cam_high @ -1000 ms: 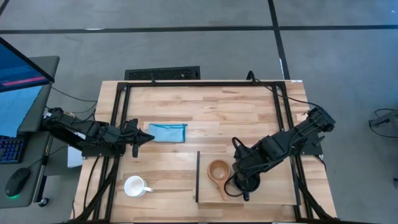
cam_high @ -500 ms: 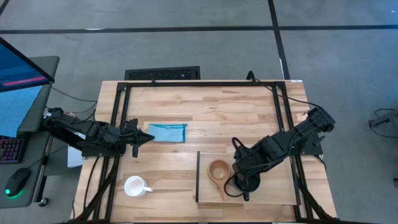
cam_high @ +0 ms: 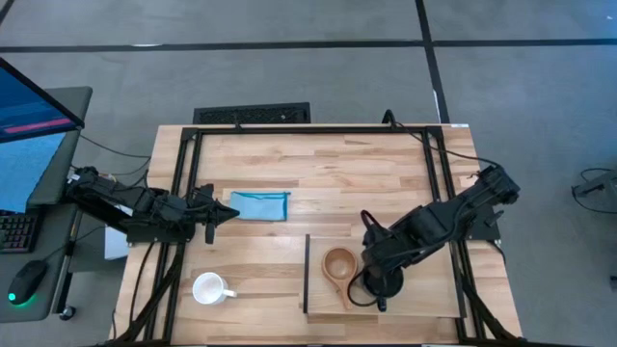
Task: Stack small to large cups/mugs on shelf
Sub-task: Put the white mug on the shelf
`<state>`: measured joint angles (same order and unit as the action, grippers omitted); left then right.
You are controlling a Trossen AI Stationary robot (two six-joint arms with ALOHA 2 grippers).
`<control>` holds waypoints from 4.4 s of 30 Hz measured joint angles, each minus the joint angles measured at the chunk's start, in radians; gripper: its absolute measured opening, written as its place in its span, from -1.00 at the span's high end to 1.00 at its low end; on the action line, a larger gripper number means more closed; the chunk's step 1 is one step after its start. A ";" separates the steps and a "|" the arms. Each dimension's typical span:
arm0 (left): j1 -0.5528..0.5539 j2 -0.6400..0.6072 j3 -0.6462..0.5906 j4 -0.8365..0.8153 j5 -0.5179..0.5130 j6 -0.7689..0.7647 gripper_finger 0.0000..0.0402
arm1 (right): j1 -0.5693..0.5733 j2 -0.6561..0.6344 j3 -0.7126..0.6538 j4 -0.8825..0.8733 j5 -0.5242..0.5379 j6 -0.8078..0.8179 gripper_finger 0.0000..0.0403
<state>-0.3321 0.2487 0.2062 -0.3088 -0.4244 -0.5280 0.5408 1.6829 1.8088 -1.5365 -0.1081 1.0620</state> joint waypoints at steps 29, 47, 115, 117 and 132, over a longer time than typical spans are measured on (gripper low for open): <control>0.000 0.000 0.000 0.007 -0.001 -0.042 1.00 | -0.163 -0.038 0.194 0.095 0.287 -0.674 -0.10; 0.000 0.000 0.000 0.003 -0.002 -0.043 1.00 | -0.385 0.040 0.195 0.164 0.453 -0.823 0.53; 0.000 0.000 0.000 0.064 -0.093 0.012 1.00 | -0.786 -1.437 -1.492 1.412 0.311 -0.809 0.96; 0.000 0.000 0.000 0.064 -0.093 0.012 1.00 | -0.791 -1.455 -1.512 1.410 0.311 -0.791 0.96; 0.000 -0.001 0.000 0.207 -0.027 -0.020 1.00 | -0.792 -1.476 -1.551 1.418 0.308 -0.755 0.95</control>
<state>-0.3325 0.2481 0.2062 -0.1015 -0.4519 -0.5477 -0.2508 0.2070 0.2577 -0.1184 0.2001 0.3069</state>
